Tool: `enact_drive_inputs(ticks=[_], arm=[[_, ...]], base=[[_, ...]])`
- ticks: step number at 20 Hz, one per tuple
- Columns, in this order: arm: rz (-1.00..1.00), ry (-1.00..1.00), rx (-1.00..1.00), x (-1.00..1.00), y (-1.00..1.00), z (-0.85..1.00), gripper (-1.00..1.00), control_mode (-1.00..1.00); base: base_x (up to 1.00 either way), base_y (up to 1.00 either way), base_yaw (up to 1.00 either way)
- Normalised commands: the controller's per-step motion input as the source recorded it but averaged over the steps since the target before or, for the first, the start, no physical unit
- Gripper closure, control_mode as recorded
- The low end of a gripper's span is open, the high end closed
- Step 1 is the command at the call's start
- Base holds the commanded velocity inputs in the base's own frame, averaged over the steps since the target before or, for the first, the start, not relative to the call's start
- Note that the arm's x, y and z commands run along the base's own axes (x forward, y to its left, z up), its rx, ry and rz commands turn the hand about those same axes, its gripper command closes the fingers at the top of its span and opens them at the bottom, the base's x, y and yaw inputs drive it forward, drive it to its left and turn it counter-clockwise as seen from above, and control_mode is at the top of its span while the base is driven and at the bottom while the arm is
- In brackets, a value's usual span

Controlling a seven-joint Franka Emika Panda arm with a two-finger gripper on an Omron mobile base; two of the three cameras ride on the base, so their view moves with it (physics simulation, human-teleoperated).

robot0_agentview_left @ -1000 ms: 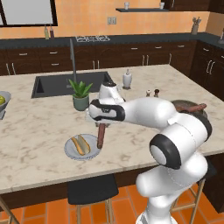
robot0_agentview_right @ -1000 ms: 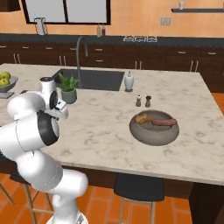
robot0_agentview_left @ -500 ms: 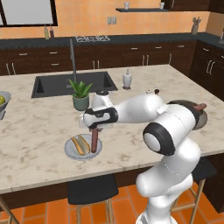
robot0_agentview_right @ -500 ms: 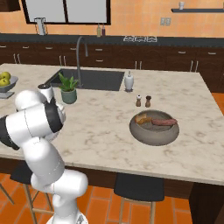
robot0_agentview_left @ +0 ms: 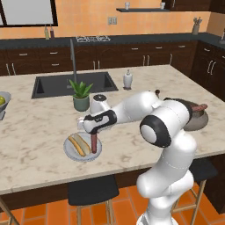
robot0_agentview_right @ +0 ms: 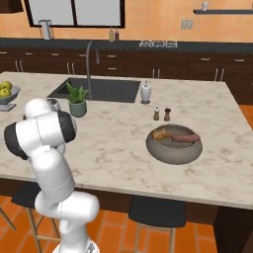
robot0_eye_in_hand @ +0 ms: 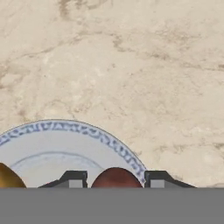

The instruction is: Place one bun and one sausage from the bowl on each plate.

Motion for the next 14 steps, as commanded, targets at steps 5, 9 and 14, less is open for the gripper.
enact_drive_inputs(ticks=[5, 9, 14], arm=[[0.0, 0.0, 0.0, 0.03, 0.3, -0.12, -1.0, -1.0], [0.0, 0.01, 0.0, 0.11, 0.11, 0.0, -1.0, -1.0], [0.0, -0.04, 0.0, -0.52, -0.17, 0.58, -1.0, -1.0]], base=[[0.0, 0.0, 0.0], [0.0, 0.0, 0.0], [0.0, 0.0, 0.0]])
